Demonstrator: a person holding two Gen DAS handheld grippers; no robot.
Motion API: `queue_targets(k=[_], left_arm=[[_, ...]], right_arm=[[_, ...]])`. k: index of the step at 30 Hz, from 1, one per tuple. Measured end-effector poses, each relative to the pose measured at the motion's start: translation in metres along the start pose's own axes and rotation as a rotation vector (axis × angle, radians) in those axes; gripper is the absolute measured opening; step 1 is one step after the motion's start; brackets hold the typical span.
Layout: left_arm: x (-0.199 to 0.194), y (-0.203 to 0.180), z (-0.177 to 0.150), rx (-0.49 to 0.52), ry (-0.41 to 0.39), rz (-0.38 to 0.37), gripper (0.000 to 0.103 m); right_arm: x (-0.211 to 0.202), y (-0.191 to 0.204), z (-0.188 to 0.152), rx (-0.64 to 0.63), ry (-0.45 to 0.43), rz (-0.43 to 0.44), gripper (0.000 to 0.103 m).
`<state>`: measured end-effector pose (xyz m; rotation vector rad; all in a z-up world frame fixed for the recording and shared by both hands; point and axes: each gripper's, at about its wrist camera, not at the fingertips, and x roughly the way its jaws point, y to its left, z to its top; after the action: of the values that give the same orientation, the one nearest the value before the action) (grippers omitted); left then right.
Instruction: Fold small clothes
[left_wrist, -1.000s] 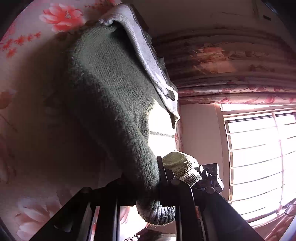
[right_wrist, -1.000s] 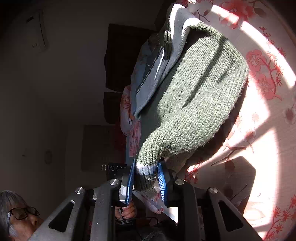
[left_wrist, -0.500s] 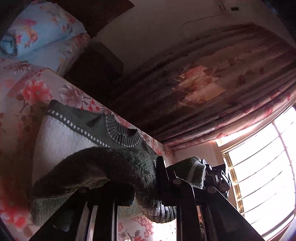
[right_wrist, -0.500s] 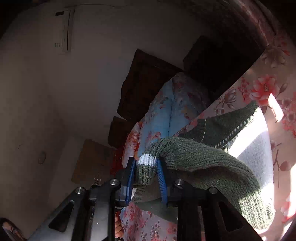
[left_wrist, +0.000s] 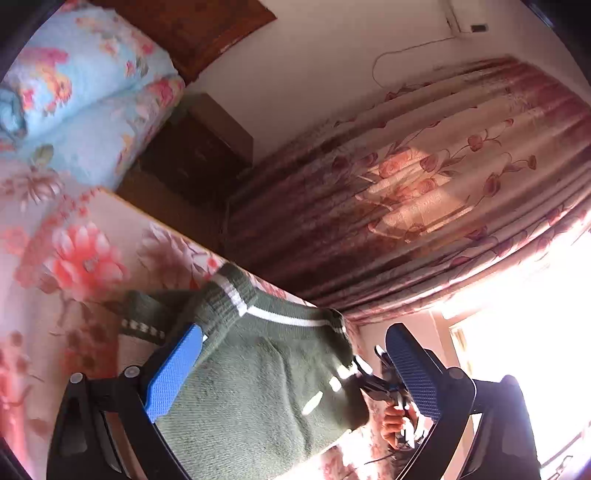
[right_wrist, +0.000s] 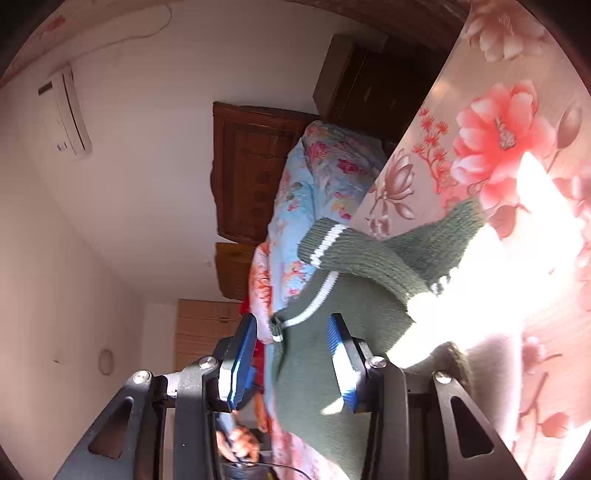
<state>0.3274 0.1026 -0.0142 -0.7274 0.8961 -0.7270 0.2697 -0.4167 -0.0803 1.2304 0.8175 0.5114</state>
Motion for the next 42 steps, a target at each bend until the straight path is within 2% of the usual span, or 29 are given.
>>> queue_targets(k=[1, 2, 4, 6, 8, 10, 12, 14, 15, 17, 19, 21, 23, 24, 27, 30, 32, 35, 38, 42], left_arm=[[-0.005, -0.003, 0.0, 0.006, -0.005, 0.048, 0.103], [-0.009, -0.004, -0.002, 0.003, -0.007, 0.061, 0.103], [-0.003, -0.005, -0.01, -0.026, 0.035, 0.0, 0.103], [0.011, -0.014, -0.025, 0.001, 0.088, -0.052, 0.103], [0.033, -0.024, -0.035, 0.034, 0.145, -0.069, 0.103], [0.052, -0.025, -0.036, 0.076, 0.155, -0.031, 0.103], [0.074, -0.012, -0.031, 0.048, 0.177, -0.002, 0.103], [0.087, 0.001, -0.019, 0.037, 0.154, 0.044, 0.103], [0.091, 0.006, -0.012, 0.05, 0.142, 0.077, 0.103], [0.086, 0.017, 0.005, 0.059, 0.07, 0.157, 0.103], [0.068, 0.03, 0.023, 0.037, -0.022, 0.216, 0.103], [0.044, 0.049, 0.037, -0.023, -0.114, 0.233, 0.103], [0.022, 0.066, 0.041, -0.083, -0.134, 0.224, 0.103], [0.014, 0.07, 0.038, -0.085, -0.119, 0.219, 0.103], [0.003, 0.073, 0.02, -0.063, -0.016, 0.203, 0.103], [-0.005, 0.071, -0.01, -0.051, 0.037, 0.144, 0.103], [-0.01, 0.065, -0.026, -0.045, 0.036, 0.096, 0.103], [-0.009, 0.06, -0.045, -0.034, 0.069, 0.027, 0.103], [-0.002, 0.053, -0.062, -0.012, 0.121, 0.022, 0.103], [0.004, 0.046, -0.077, -0.012, 0.18, -0.023, 0.103]], right_arm=[[-0.005, 0.005, -0.003, -0.048, -0.003, -0.043, 0.042], [-0.008, 0.011, -0.007, -0.096, 0.001, -0.092, 0.042], [-0.014, 0.024, -0.01, -0.188, 0.006, -0.16, 0.042], [-0.016, 0.033, -0.012, -0.225, 0.027, -0.191, 0.042], [-0.011, 0.035, -0.011, -0.218, 0.047, -0.167, 0.042], [0.004, 0.03, -0.004, -0.179, 0.081, -0.146, 0.042], [0.032, 0.025, 0.002, -0.142, 0.123, -0.115, 0.042], [0.055, 0.017, 0.008, -0.075, 0.159, -0.107, 0.042], [0.065, 0.018, 0.011, -0.096, 0.154, -0.137, 0.042], [0.073, 0.026, 0.02, -0.183, 0.112, -0.264, 0.041], [0.064, 0.036, 0.033, -0.279, -0.014, -0.394, 0.041], [0.043, 0.049, 0.04, -0.388, -0.122, -0.501, 0.041], [0.025, 0.05, 0.04, -0.409, -0.117, -0.562, 0.041], [0.02, 0.05, 0.04, -0.425, -0.08, -0.58, 0.041], [-0.005, 0.042, 0.022, -0.468, 0.036, -0.682, 0.041], [-0.033, 0.028, -0.001, -0.428, 0.081, -0.668, 0.042], [-0.051, 0.019, -0.018, -0.378, 0.098, -0.588, 0.042], [-0.06, 0.008, -0.042, -0.326, 0.133, -0.517, 0.042], [-0.063, 0.006, -0.066, -0.332, 0.146, -0.544, 0.042], [-0.067, 0.016, -0.084, -0.39, 0.131, -0.509, 0.043]])
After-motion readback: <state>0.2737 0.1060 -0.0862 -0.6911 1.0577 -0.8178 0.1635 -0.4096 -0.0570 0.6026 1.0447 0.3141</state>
